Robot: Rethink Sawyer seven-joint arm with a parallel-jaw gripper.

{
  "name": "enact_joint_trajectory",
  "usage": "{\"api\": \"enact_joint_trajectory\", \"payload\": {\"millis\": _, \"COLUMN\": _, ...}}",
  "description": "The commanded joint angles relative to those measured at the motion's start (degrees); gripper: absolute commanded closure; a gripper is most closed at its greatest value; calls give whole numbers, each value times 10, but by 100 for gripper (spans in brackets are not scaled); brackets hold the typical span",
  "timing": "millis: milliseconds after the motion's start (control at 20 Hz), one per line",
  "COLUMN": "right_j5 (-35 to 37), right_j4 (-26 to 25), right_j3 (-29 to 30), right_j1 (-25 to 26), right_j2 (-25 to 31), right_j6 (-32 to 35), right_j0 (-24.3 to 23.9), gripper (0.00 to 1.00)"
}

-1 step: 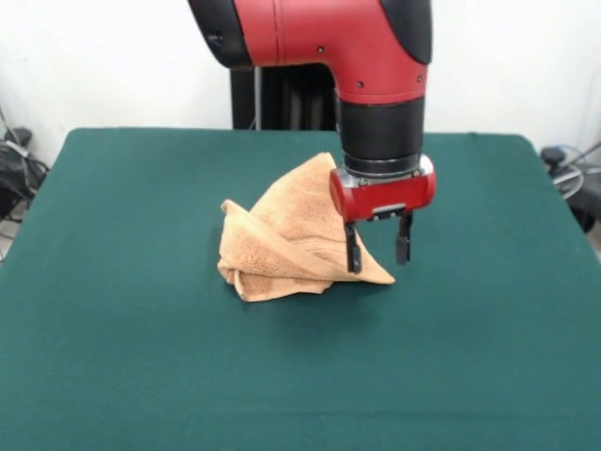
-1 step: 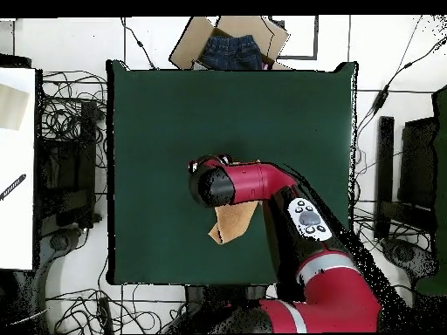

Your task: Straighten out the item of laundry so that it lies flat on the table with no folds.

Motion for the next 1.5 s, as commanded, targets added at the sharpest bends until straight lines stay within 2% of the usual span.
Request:
{"api": "enact_joint_trajectory", "payload": {"millis": 50, "right_j5": 74, "right_j4": -40, "right_j3": -42, "right_j1": 28, "right_j2": 55, "right_j6": -66, "right_j0": -6, "gripper": 0}}
{"api": "enact_joint_trajectory", "payload": {"millis": 200, "right_j5": 88, "right_j4": -39, "right_j3": -58, "right_j1": 42, "right_j2": 56, "right_j6": -71, "right_j0": -6, "gripper": 0}}
{"api": "enact_joint_trajectory", "payload": {"millis": 300, "right_j5": 69, "right_j4": -41, "right_j3": -49, "right_j1": 50, "right_j2": 55, "right_j6": -56, "right_j0": -9, "gripper": 0}}
{"api": "enact_joint_trajectory", "payload": {"millis": 550, "right_j5": 78, "right_j4": -25, "right_j3": -17, "right_j1": 19, "right_j2": 50, "right_j6": -26, "right_j0": 1, "gripper": 0}}
{"api": "enact_joint_trajectory", "payload": {"millis": 800, "right_j5": 79, "right_j4": -14, "right_j3": 20, "right_j1": -9, "right_j2": 52, "right_j6": -10, "right_j0": -13, "gripper": 0}}
{"api": "enact_joint_trajectory", "payload": {"millis": 1100, "right_j5": 131, "right_j4": 15, "right_j3": 36, "right_j1": -62, "right_j2": 65, "right_j6": -8, "right_j0": -17, "gripper": 0}}
{"api": "enact_joint_trajectory", "payload": {"millis": 1500, "right_j5": 90, "right_j4": 2, "right_j3": 100, "right_j1": -87, "right_j2": 67, "right_j6": 10, "right_j0": -43, "gripper": 0}}
